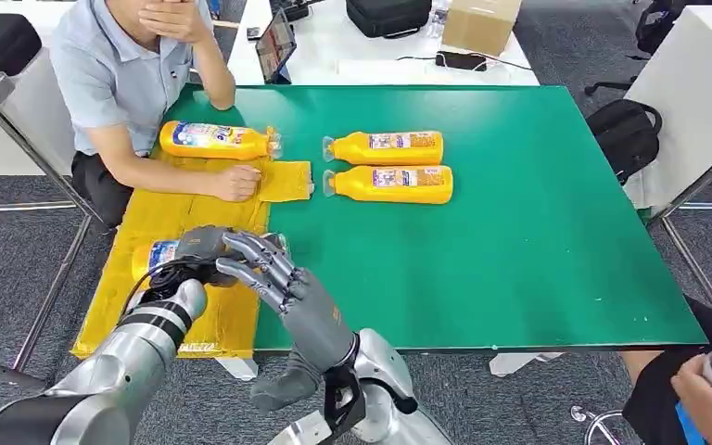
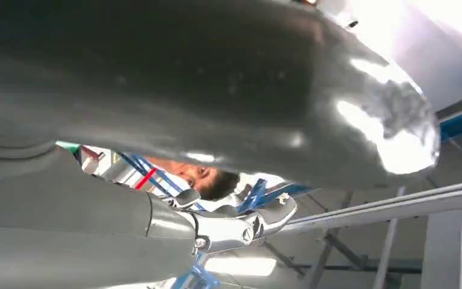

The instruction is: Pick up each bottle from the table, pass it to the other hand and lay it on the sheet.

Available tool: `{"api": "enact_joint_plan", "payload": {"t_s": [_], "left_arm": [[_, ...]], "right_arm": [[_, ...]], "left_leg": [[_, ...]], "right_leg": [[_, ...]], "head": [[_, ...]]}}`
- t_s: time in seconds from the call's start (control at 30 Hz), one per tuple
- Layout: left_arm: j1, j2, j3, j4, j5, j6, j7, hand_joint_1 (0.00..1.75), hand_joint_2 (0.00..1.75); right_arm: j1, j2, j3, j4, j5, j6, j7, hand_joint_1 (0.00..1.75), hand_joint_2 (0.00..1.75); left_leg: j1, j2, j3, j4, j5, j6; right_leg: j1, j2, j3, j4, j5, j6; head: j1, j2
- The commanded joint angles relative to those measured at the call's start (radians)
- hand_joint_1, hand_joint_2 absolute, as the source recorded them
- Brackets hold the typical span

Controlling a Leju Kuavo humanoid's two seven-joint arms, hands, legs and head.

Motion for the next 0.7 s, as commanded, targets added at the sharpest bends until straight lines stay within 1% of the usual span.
{"api": "enact_joint_plan", "payload": {"t_s": [0.03, 0.07, 0.1, 0.13, 0.17, 0.2, 0.27, 0.3, 0.33, 0.4, 0.57, 0.6, 0.63, 0.7], "left_arm": [[-0.017, -0.006, 0.122, 0.103, 0.187, -0.119, -0.247, 0.0, 1.75], [-0.017, -0.009, 0.177, 0.101, 0.281, -0.197, -0.335, 0.0, 1.75], [-0.014, -0.006, 0.207, 0.095, 0.339, -0.255, -0.377, 0.0, 1.75], [-0.006, -0.008, 0.262, 0.08, 0.435, -0.339, -0.433, 0.0, 1.75], [0.002, -0.018, 0.296, 0.063, 0.494, -0.373, -0.463, 0.0, 1.75], [0.024, -0.035, 0.315, 0.009, 0.598, -0.444, -0.465, 0.0, 1.75], [0.047, -0.064, 0.334, -0.052, 0.707, -0.494, -0.461, 0.0, 1.75], [0.077, -0.075, 0.311, -0.118, 0.781, -0.531, -0.445, 0.0, 1.75], [0.094, -0.083, 0.294, -0.163, 0.854, -0.547, -0.428, 0.0, 1.75], [0.094, -0.083, 0.294, -0.163, 0.854, -0.547, -0.428, 0.0, 1.75], [0.094, -0.083, 0.294, -0.163, 0.854, -0.547, -0.428, 0.0, 1.75], [0.109, -0.087, 0.275, -0.205, 0.954, -0.575, -0.432, 0.0, 1.75], [0.126, -0.098, 0.251, -0.256, 0.984, -0.555, -0.452, 0.0, 1.75], [0.177, -0.133, 0.219, -0.409, 1.138, -0.53, -0.405, 0.0, 1.75]], "right_arm": [[-0.08, -0.064, 0.081, 0.12, -0.058, -0.037, -0.034, 0.0, 0.0], [-0.085, -0.066, 0.091, 0.125, -0.072, -0.036, -0.034, 0.0, 0.0], [-0.089, -0.071, 0.102, 0.127, -0.082, -0.041, -0.034, 0.0, 0.0], [-0.094, -0.074, 0.115, 0.133, -0.092, -0.051, -0.034, 0.0, 0.0], [-0.094, -0.072, 0.116, 0.137, -0.095, -0.061, -0.034, 0.0, 0.0], [-0.095, -0.075, 0.122, 0.141, -0.101, -0.072, -0.034, 0.0, 0.0], [-0.088, -0.071, 0.112, 0.147, -0.095, -0.077, -0.034, 0.0, 0.0], [-0.082, -0.071, 0.105, 0.146, -0.089, -0.075, -0.034, 0.0, 0.0], [-0.08, -0.07, 0.1, 0.147, -0.083, -0.078, -0.034, 0.0, 0.0], [-0.08, -0.07, 0.1, 0.147, -0.083, -0.078, -0.034, 0.0, 0.0], [-0.08, -0.07, 0.1, 0.147, -0.083, -0.078, -0.034, 0.0, 0.0], [-0.076, -0.067, 0.091, 0.147, -0.075, -0.078, -0.034, 0.0, 0.0], [-0.072, -0.066, 0.083, 0.145, -0.069, -0.08, -0.034, 0.0, 0.0], [-0.057, -0.064, 0.065, 0.122, -0.053, -0.082, -0.034, 0.0, 0.0]], "left_leg": [[0.0, 0.001, 0.003, -0.001, 0.0, 0.001], [0.0, 0.002, 0.004, -0.002, -0.001, 0.002], [0.0, 0.003, 0.004, -0.001, -0.001, 0.001], [0.0, 0.003, 0.005, -0.002, -0.001, 0.002], [0.0, 0.003, 0.005, -0.002, -0.001, 0.001], [0.0, 0.0, 0.004, -0.002, 0.0, 0.001], [0.0, 0.0, 0.005, -0.002, 0.0, 0.002], [0.0, 0.0, 0.005, -0.003, -0.001, 0.002], [0.0, 0.0, 0.004, -0.002, -0.001, 0.002], [0.0, -0.001, 0.002, -0.001, 0.0, 0.001], [0.0, -0.001, 0.002, -0.001, 0.0, 0.001], [0.0, -0.001, 0.002, -0.001, 0.0, 0.001], [0.0, -0.001, 0.002, -0.001, 0.0, 0.001], [0.0, 0.0, 0.003, -0.001, -0.001, 0.002]], "right_leg": [[0.0, 0.001, 0.003, -0.001, 0.0, -0.001], [0.0, 0.001, 0.003, -0.002, 0.0, -0.002], [0.0, 0.002, 0.003, -0.001, 0.0, -0.002], [0.001, 0.002, 0.004, -0.002, 0.0, -0.003], [0.0, 0.001, 0.004, -0.002, 0.0, -0.002], [0.0, 0.0, 0.004, -0.002, 0.0, -0.002], [0.0, -0.002, 0.005, -0.003, 0.0, -0.002], [0.0, -0.001, 0.006, -0.003, 0.0, -0.003], [0.001, -0.001, 0.005, -0.003, 0.0, -0.002], [0.0, -0.003, 0.002, -0.001, 0.0, -0.001], [0.001, -0.002, 0.002, -0.001, 0.0, -0.002], [0.0, -0.003, 0.002, -0.001, 0.0, -0.002], [0.001, -0.003, 0.002, -0.001, -0.001, -0.002], [0.001, -0.003, 0.003, -0.002, -0.001, -0.003]], "head": [[0.0, 0.0], [0.0, 0.0], [0.0, 0.0], [0.0, 0.0], [0.0, 0.0], [0.0, 0.0], [0.0, 0.0], [0.0, 0.0], [0.0, 0.0], [0.0, 0.0], [0.0, 0.0], [0.0, 0.0], [0.0, 0.0], [0.0, 0.0]]}}
